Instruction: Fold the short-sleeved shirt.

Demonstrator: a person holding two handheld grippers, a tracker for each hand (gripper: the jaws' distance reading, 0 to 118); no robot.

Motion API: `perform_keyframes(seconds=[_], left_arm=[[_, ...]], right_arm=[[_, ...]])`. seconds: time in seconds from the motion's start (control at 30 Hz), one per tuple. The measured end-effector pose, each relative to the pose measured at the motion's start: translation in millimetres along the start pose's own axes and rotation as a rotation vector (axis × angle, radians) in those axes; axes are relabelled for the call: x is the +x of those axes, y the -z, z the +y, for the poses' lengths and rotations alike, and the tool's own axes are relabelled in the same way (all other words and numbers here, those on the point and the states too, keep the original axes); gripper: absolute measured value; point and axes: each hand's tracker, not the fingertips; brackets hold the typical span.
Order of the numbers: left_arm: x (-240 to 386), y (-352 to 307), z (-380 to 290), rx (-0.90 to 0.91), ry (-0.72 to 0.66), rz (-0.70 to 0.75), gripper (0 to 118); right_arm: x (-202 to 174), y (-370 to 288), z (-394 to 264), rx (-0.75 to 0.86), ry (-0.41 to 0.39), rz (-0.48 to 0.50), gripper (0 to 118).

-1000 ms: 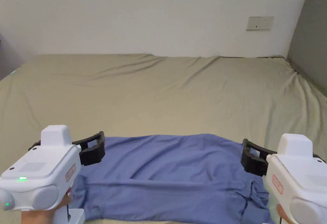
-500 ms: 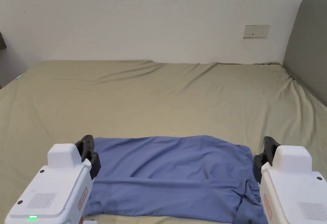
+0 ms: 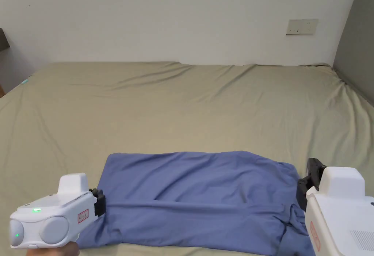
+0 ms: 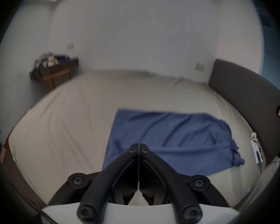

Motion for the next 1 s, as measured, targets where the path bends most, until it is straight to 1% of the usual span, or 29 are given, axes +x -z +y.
perform_keyframes(seconds=[0.03, 0.07, 0.1, 0.13, 0.17, 0.2, 0.23, 0.33, 0.43, 0.47, 0.5, 0.53, 0.57, 0.6, 0.63, 0.67, 0.73, 0.77, 0.8, 0.83, 0.87, 0.9, 0.93, 0.97, 1.0], left_arm=[[-7, 9, -3, -0.026, -0.023, 0.008, 2], [-15, 21, -6, -0.081, -0.025, 0.018, 10], [-23, 30, -12, -0.103, -0.046, 0.033, 24], [-29, 38, -15, -0.126, -0.053, 0.041, 48], [-35, 48, -19, -0.16, -0.045, 0.056, 83], [-38, 54, -24, -0.184, -0.059, 0.075, 99], [-41, 59, -28, -0.204, -0.066, 0.084, 105], [-45, 76, -40, -0.225, -0.053, 0.106, 100], [-45, 95, -53, -0.269, -0.029, 0.138, 90], [-46, 100, -57, -0.271, -0.031, 0.131, 90], [-48, 105, -62, -0.278, -0.03, 0.119, 79], [-47, 108, -64, -0.288, -0.034, 0.12, 62], [-44, 109, -67, -0.288, -0.036, 0.122, 41], [-41, 103, -67, -0.249, -0.025, 0.12, 37], [-39, 101, -66, -0.247, -0.014, 0.113, 25], [-37, 100, -64, -0.251, -0.005, 0.082, 7], [-30, 99, -61, -0.258, 0.025, 0.102, 7], [-30, 94, -57, -0.239, 0.034, 0.092, 7], [-30, 89, -54, -0.221, 0.034, 0.088, 7], [-30, 84, -50, -0.202, 0.028, 0.083, 7], [-32, 77, -46, -0.179, 0.013, 0.065, 7], [-32, 72, -41, -0.165, 0.007, 0.056, 7], [-33, 68, -38, -0.158, 0.008, 0.053, 7], [-32, 64, -35, -0.15, 0.011, 0.049, 7], [-32, 61, -33, -0.144, 0.019, 0.044, 7]], right_arm=[[-1, 2, -2, -0.005, 0.0, 0.001, 2], [-2, 5, -3, -0.013, -0.002, 0.002, 2], [-3, 8, -4, -0.02, -0.002, 0.001, 2], [-4, 10, -5, -0.025, -0.002, 0.001, 2], [-5, 13, -7, -0.034, -0.002, -0.001, 2], [-6, 15, -8, -0.041, -0.003, -0.001, 2], [-6, 18, -10, -0.047, -0.004, -0.002, 2], [-10, 27, -14, -0.065, -0.019, -0.008, 2], [-11, 34, -19, -0.086, -0.024, -0.007, 2], [-12, 37, -21, -0.092, -0.028, -0.008, 2], [-12, 39, -23, -0.1, -0.031, -0.01, 2], [-12, 40, -24, -0.107, -0.031, -0.011, 2], [-10, 42, -27, -0.116, -0.03, -0.01, 2], [-9, 43, -30, -0.126, -0.03, -0.013, 2], [-8, 45, -32, -0.135, -0.03, -0.016, 2], [-5, 47, -35, -0.147, -0.025, -0.019, 2], [3, 54, -44, -0.208, 0.011, -0.018, 2], [9, 62, -51, -0.264, 0.026, -0.019, 3], [14, 70, -60, -0.329, 0.05, -0.014, 6], [19, 79, -70, -0.403, 0.055, -0.003, 16], [24, 89, -83, -0.492, 0.068, 0.006, 29], [28, 97, -98, -0.554, 0.099, 0.0, 42], [30, 103, -109, -0.615, 0.1, 0.005, 57], [32, 112, -125, -0.669, 0.112, 0.002, 79], [33, 118, -138, -0.704, 0.102, 0.003, 94]])
